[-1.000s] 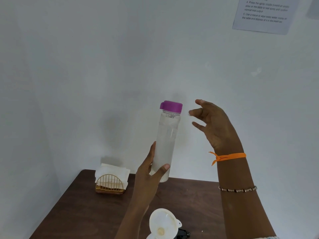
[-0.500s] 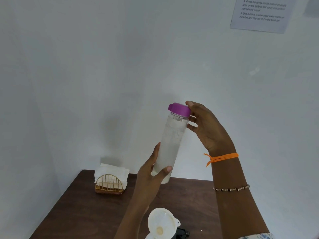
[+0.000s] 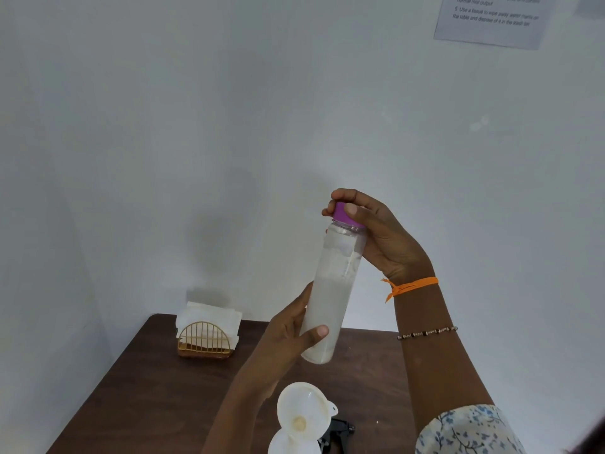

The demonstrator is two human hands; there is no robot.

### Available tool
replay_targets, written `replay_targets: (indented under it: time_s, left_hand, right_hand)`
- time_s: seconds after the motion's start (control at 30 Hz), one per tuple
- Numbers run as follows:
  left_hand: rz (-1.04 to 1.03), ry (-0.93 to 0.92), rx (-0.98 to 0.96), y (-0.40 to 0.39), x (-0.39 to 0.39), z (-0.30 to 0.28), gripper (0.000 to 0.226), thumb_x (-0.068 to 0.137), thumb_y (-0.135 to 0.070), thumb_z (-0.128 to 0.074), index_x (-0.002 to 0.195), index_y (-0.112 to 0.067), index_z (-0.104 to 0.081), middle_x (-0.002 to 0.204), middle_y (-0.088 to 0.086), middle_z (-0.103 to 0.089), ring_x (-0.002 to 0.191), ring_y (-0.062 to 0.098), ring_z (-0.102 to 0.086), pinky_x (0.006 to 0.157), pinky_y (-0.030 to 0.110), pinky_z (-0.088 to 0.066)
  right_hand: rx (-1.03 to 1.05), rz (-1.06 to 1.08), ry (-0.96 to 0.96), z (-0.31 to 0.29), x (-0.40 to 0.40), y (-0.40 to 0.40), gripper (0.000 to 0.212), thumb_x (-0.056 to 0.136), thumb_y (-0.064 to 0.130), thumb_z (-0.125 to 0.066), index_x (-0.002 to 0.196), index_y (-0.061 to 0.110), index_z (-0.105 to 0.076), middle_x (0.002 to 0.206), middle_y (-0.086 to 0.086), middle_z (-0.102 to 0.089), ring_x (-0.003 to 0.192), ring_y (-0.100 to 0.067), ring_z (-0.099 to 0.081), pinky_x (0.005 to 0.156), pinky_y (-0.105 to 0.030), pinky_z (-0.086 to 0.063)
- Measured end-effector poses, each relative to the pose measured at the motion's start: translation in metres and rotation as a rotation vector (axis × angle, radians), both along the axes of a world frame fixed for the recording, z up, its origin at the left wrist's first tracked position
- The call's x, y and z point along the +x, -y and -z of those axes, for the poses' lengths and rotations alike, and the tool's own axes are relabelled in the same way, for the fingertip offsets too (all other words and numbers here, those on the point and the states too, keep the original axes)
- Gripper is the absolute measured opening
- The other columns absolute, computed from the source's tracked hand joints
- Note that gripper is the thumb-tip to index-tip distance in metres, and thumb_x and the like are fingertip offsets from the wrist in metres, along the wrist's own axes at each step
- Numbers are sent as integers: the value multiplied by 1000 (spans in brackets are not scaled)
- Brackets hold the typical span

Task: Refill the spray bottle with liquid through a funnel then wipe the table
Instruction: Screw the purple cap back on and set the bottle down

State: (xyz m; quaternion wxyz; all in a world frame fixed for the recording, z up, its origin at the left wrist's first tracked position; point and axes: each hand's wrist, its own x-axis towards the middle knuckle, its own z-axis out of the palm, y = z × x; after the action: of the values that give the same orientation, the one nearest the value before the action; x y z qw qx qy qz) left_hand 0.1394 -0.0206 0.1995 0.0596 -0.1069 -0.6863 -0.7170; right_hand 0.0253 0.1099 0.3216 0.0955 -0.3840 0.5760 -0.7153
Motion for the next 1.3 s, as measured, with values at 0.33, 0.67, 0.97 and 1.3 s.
replay_targets:
  time_s: [0.33, 0.67, 0.97, 1.3]
  left_hand:
    - [-144, -19, -14, -10, -3, 8, 55, 79, -23, -67, 113, -55, -37, 114, -28, -52, 101, -3, -57, 73, 8, -50]
    - [-259, -53, -53, -15, -8, 15, 51, 83, -19, -65, 109, -54, -38, 113, -22, -52, 105, 10, -57, 79, 16, -51]
    - [-289, -31, -75, -7, -17, 20, 61, 81, -24, -67, 113, -62, -31, 121, -21, -50, 108, 6, -54, 78, 12, -49]
    - [-280, 43, 23, 8, -33, 46, 59, 89, -17, -59, 131, -49, -33, 134, -8, -51, 122, 9, -49, 93, 21, -46]
  right_hand:
    - [40, 252, -62, 6, 7, 16, 21, 76, 24, -60, 96, 21, -60, 90, -3, -63, 84, -14, -60, 77, -24, -49]
    - [65, 386, -61, 13, 5, 24, 15, 88, 15, -60, 101, 21, -56, 117, -22, -57, 97, -22, -57, 80, -25, -51]
    - [2, 384, 36, 29, 7, 28, 52, 78, 34, -69, 122, 23, -44, 124, -12, -56, 109, -22, -58, 87, -30, -53]
    - [457, 336, 99, 105, 12, 34, 48, 82, 27, -67, 122, 16, -43, 107, 7, -54, 96, -6, -55, 75, -18, -46]
